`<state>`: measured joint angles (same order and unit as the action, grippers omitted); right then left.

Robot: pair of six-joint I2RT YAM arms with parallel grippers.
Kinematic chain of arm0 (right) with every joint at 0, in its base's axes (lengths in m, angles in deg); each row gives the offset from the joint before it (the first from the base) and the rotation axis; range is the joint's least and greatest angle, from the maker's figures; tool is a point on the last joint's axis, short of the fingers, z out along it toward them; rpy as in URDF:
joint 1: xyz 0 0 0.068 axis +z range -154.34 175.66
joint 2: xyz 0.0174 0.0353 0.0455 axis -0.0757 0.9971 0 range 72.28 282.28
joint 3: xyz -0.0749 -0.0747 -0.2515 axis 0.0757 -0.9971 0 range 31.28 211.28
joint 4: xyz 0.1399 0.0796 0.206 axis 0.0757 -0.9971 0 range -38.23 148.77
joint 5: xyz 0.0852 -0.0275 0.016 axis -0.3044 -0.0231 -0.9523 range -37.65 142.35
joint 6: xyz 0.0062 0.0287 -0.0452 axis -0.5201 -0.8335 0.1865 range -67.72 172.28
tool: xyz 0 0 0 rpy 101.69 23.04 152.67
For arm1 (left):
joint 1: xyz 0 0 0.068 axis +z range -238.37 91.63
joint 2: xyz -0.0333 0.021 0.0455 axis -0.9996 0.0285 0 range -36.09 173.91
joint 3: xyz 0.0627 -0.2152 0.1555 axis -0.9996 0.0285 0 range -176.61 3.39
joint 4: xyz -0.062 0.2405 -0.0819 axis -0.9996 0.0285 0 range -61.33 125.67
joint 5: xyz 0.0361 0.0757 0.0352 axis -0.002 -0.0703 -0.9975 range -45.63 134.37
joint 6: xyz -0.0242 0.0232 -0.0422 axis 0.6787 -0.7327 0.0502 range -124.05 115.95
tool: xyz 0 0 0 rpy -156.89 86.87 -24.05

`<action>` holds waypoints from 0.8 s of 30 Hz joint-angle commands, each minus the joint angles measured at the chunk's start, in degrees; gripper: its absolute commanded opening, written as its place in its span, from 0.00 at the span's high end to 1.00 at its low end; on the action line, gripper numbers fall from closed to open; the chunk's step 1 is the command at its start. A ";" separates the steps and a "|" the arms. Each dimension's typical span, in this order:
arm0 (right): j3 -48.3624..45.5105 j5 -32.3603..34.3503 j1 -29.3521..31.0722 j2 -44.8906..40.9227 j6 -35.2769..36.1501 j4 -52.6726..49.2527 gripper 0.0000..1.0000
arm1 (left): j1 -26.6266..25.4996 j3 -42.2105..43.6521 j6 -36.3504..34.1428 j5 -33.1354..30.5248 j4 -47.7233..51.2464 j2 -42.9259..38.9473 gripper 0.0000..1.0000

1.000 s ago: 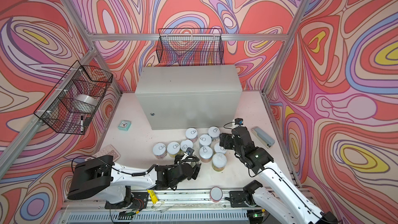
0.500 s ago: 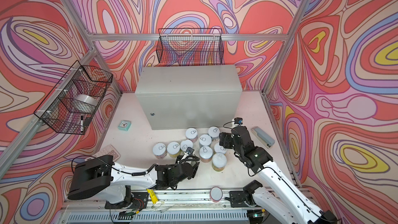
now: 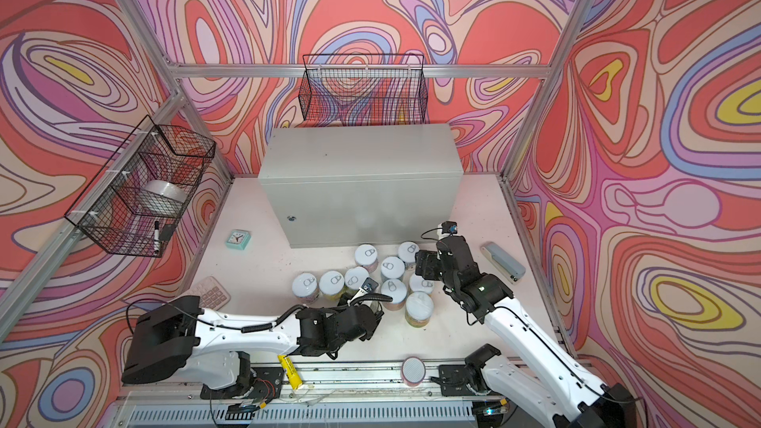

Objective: Place and organize the canned foods onto the counter
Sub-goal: 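Close the left gripper on the large blue tomato can, then lift the can over the grey cabinet with the left gripper while the right arm rises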

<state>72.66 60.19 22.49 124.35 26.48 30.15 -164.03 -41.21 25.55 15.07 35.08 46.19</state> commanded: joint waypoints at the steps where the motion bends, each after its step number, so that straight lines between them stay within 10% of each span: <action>1: 2.03 -0.63 0.34 0.86 0.25 3.05 0.15 | 0.49 -8.31 -2.71 -2.96 9.83 -7.64 1.00; 11: 6.48 -0.45 0.33 6.61 -1.16 3.51 0.14 | 9.69 -33.45 -7.24 4.68 36.63 -15.32 1.00; 24: 20.71 -0.98 0.34 14.80 2.68 -0.13 0.13 | 29.36 -71.48 -18.48 8.39 54.36 -4.30 1.00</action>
<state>90.13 60.21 22.49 137.84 27.40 31.88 -138.21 -106.10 10.25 21.46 86.75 38.78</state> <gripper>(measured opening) 0.869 0.753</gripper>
